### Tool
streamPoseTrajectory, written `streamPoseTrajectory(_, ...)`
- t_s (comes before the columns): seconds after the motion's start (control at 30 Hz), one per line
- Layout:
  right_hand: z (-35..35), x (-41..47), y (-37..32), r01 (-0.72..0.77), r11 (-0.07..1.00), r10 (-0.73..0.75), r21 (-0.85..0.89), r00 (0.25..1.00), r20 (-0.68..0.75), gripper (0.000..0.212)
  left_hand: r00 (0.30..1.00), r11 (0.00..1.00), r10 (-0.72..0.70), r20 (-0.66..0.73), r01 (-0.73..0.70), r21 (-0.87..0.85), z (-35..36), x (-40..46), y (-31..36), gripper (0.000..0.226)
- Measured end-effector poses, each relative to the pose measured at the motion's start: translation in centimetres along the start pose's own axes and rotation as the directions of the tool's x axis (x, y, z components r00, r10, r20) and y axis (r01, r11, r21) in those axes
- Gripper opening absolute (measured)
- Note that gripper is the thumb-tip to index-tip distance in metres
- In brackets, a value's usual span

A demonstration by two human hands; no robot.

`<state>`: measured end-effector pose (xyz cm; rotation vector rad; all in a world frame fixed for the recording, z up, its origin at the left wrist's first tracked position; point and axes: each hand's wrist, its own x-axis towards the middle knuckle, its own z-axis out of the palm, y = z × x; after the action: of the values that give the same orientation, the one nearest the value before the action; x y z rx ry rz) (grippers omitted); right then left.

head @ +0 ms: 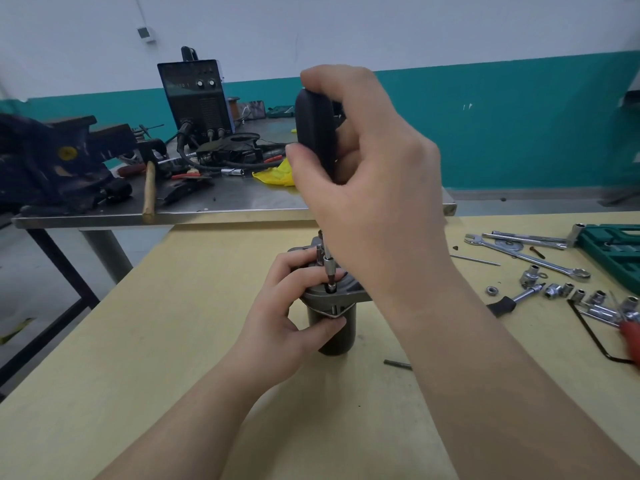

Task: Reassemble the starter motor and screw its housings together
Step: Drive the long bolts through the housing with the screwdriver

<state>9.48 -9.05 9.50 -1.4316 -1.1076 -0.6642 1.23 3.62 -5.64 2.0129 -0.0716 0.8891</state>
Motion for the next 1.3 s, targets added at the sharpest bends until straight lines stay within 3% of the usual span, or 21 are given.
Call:
streamPoseTrajectory(0.13, -0.7, 0.6, 0.5, -0.242, 0.892, 0.174, 0.383, 0.964, 0.203, 0.03, 0.999, 0.999, 0.035, -0.005, -0.035, 0.002, 0.0, 0.1, 0.2, 0.055)
streamPoseTrajectory(0.2, -1.2, 0.7, 0.7, -0.273, 0.85, 0.169, 0.45, 0.951, 0.259, 0.034, 0.999, 0.999, 0.044, -0.004, -0.044, 0.001, 0.0, 0.1, 0.2, 0.056)
streamPoseTrajectory(0.3, -1.2, 0.6, 0.6, -0.181, 0.92, 0.125, 0.347, 0.976, 0.179, 0.043, 0.999, 0.999, 0.038, -0.005, -0.038, -0.014, 0.1, 0.1, 0.3, 0.056)
streamPoseTrajectory(0.43, -0.2, 0.1, 0.5, 0.043, 0.998, -0.045, -0.048, 0.998, -0.036, 0.041, 1.0, 1.0, 0.01, -0.003, -0.011, -0.005, 0.0, 0.0, 0.1, 0.054)
streamPoseTrajectory(0.53, -0.2, 0.2, 0.7, 0.023, 0.997, -0.023, 0.076, 1.0, 0.004, 0.032, 1.0, 1.0, -0.001, -0.003, 0.001, -0.01, 0.0, 0.1, 0.1, 0.054)
streamPoseTrajectory(0.6, -0.6, 0.6, 0.8, -0.163, 0.924, 0.119, 0.346, 0.982, 0.144, 0.027, 1.0, 1.0, 0.02, -0.008, -0.02, -0.01, 0.0, 0.1, 0.2, 0.056)
streamPoseTrajectory(0.67, -1.2, 0.7, 1.0, -0.265, 0.836, 0.164, 0.48, 0.956, 0.242, 0.03, 1.0, 1.0, 0.03, -0.009, -0.03, -0.007, 0.1, 0.1, 0.3, 0.058)
streamPoseTrajectory(0.73, -1.3, 0.7, 1.1, -0.193, 0.896, 0.128, 0.399, 0.975, 0.184, 0.038, 0.999, 0.999, 0.032, -0.008, -0.032, -0.004, 0.1, 0.1, 0.3, 0.058)
streamPoseTrajectory(0.8, -1.0, 0.5, 1.2, -0.051, 0.985, 0.045, 0.164, 0.998, 0.036, 0.051, 1.0, 1.0, 0.026, -0.008, -0.026, -0.002, 0.1, 0.1, 0.3, 0.056)
streamPoseTrajectory(0.9, -0.3, 0.2, 1.1, 0.079, 0.996, -0.082, -0.048, 0.995, -0.063, 0.044, 1.0, 1.0, 0.01, -0.005, -0.01, 0.006, 0.0, 0.1, 0.3, 0.052)
streamPoseTrajectory(0.97, -0.1, 0.1, 1.3, 0.07, 0.997, -0.069, 0.026, 0.997, -0.02, 0.038, 1.0, 1.0, 0.004, -0.007, -0.004, -0.001, 0.0, 0.1, 0.3, 0.052)
streamPoseTrajectory(1.03, -0.3, 0.4, 1.4, -0.06, 0.97, 0.041, 0.237, 0.996, 0.085, 0.032, 1.0, 1.0, 0.01, -0.009, -0.01, 0.0, 0.0, 0.1, 0.3, 0.054)
streamPoseTrajectory(1.13, -0.8, 0.6, 1.5, -0.269, 0.814, 0.143, 0.514, 0.951, 0.273, 0.033, 1.0, 1.0, 0.021, -0.016, -0.021, 0.008, 0.1, 0.2, 0.4, 0.058)
streamPoseTrajectory(1.2, -1.1, 0.7, 1.6, -0.219, 0.848, 0.102, 0.483, 0.961, 0.257, 0.037, 1.0, 1.0, 0.022, -0.018, -0.022, 0.01, 0.1, 0.2, 0.4, 0.058)
streamPoseTrajectory(1.3, -0.7, 0.5, 1.6, -0.043, 0.981, 0.031, 0.188, 0.997, 0.068, 0.042, 1.0, 1.0, 0.023, -0.018, -0.023, 0.016, 0.1, 0.1, 0.5, 0.055)
